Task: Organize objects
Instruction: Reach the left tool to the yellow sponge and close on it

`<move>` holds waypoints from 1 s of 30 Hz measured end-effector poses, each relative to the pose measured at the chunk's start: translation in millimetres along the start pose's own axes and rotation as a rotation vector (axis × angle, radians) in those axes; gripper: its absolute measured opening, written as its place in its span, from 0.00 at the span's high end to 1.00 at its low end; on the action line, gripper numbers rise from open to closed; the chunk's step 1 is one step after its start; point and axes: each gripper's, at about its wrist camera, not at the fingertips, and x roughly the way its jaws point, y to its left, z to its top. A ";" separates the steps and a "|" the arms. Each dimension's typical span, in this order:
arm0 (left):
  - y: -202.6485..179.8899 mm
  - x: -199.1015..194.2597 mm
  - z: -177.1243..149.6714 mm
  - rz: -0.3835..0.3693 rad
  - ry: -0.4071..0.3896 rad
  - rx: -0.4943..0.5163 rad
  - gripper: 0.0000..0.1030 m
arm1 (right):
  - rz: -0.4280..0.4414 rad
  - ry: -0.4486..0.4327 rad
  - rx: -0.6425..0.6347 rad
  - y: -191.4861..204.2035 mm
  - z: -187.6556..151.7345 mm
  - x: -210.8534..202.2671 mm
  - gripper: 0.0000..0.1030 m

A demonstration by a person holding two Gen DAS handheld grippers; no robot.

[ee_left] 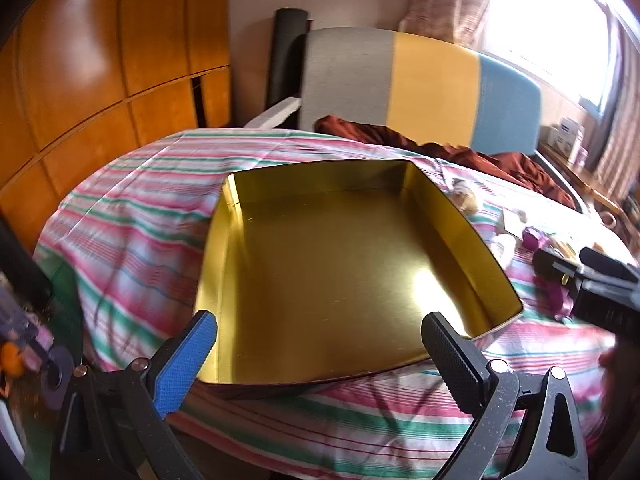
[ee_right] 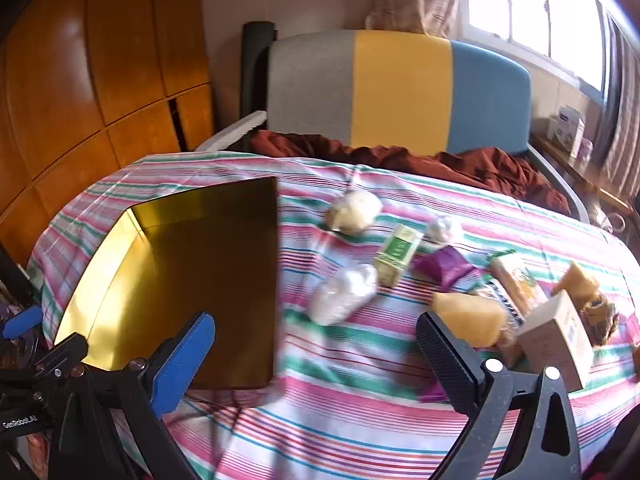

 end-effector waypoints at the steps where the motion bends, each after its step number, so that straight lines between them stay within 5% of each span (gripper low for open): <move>1: -2.6 0.3 0.4 -0.011 0.003 0.010 0.00 | -0.006 0.006 0.018 -12.9 1.5 -1.1 0.00; 15: -76.1 5.4 28.3 -0.279 0.037 0.165 0.00 | -0.228 0.128 0.277 -218.5 2.3 -20.2 0.00; 23: -149.4 10.3 50.6 -0.446 0.084 0.266 0.00 | -0.148 0.034 0.684 -292.5 -27.6 -25.2 0.00; 30: -218.3 38.0 58.7 -0.504 0.156 0.350 0.00 | -0.122 -0.021 0.765 -307.0 -35.4 -34.6 0.00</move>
